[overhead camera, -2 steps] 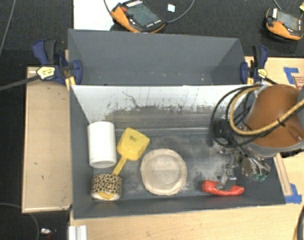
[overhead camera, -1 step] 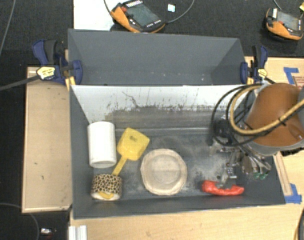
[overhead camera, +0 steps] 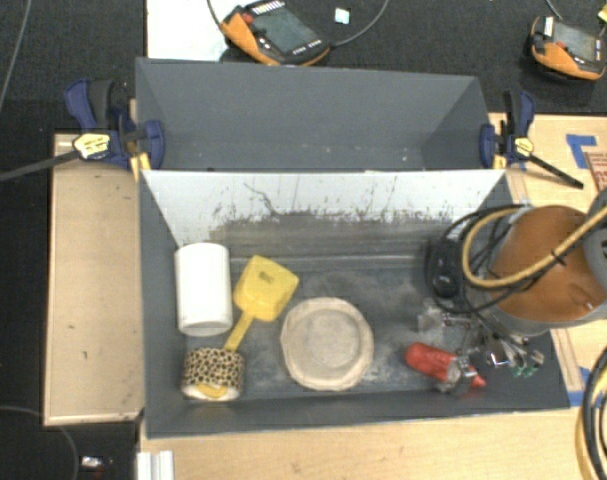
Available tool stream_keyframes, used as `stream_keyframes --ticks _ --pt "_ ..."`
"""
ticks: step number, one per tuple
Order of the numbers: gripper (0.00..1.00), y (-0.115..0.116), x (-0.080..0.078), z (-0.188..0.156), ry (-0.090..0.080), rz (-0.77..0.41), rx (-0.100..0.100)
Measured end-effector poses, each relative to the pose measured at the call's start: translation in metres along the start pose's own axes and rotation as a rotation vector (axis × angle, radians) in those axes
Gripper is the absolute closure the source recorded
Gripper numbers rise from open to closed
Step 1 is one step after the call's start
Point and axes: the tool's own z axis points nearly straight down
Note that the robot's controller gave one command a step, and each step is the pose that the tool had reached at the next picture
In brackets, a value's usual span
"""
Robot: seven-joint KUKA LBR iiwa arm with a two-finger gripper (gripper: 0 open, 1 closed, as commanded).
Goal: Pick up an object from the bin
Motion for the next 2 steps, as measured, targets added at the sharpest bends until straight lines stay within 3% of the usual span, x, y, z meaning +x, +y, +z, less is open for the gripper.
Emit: stream_keyframes --ticks 1,2 --pt "0.00 -0.009 0.000 -0.069 -0.003 0.119 0.000" --pt "0.00 0.025 -0.002 -0.029 0.007 0.112 -0.004"
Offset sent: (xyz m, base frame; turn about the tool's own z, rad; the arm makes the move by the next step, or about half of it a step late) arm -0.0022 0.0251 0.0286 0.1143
